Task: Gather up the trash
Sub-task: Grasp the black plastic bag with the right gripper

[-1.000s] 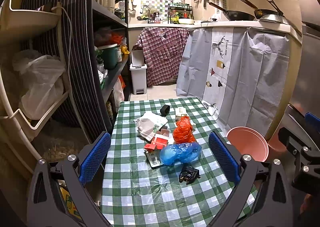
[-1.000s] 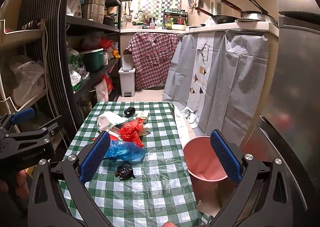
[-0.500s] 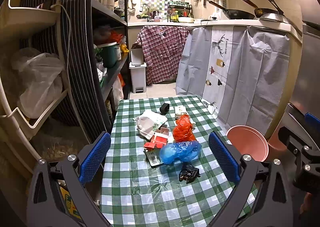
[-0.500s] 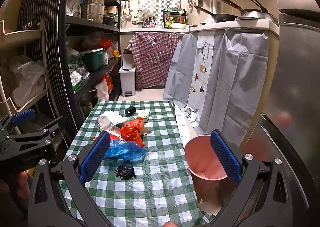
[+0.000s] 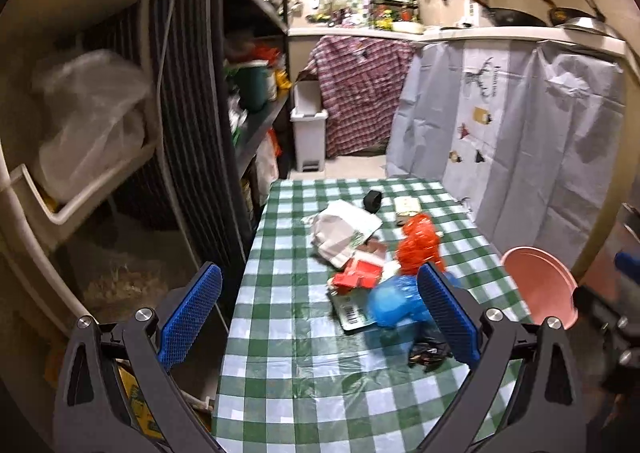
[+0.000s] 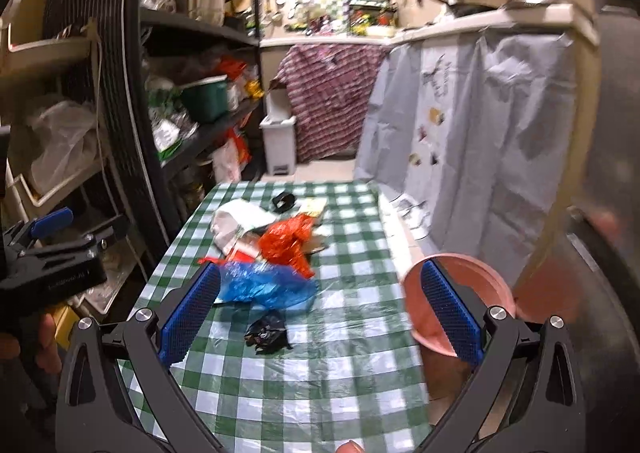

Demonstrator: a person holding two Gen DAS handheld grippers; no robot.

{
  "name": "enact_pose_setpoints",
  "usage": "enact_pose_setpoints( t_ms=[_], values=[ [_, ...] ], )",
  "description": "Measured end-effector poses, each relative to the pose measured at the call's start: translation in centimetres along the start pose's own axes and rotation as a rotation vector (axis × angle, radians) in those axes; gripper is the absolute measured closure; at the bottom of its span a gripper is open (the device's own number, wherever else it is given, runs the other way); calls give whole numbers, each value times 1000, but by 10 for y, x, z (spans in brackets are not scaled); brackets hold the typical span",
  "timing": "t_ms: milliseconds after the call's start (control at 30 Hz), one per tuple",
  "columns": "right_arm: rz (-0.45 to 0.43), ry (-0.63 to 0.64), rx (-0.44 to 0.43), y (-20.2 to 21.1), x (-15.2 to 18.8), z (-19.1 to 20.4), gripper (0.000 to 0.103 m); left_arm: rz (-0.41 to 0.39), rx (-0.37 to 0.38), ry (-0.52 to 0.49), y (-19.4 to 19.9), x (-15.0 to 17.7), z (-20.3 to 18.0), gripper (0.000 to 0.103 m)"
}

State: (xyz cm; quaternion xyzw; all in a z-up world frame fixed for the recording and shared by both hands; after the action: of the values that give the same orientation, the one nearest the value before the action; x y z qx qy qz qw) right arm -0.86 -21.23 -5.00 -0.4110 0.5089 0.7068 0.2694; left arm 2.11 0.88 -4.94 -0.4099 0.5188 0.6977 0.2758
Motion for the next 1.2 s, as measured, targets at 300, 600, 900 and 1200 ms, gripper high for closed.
enact_pose_setpoints(
  t_ms=[300,600,900,1200],
  values=[
    [159,122,-77,-118,62,10,5,51,-55,41,-54,33,10,8],
    [266,44,-123,-180,97,-1,8,94,-78,49,-74,43,15,8],
    [346,86,-171,-196,105,10,44,108,-83,35,-79,48,9,8],
    [319,93,-188,-189,104,11,60,108,-87,37,-82,49,9,8]
  ],
)
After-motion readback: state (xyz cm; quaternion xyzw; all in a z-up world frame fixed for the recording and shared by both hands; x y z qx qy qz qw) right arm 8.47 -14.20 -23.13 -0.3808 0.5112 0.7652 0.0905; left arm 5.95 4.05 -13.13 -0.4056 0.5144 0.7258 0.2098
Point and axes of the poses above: each gripper's, at about its wrist camera, not at the fingertips, and y roughly against the way its jaws point, z to its left, x to its underside, the point moved 5 cm from there along -y, roughly the way its jaws point, and after that the axes turned 13 degrees about -x, right-handed, at the moved point
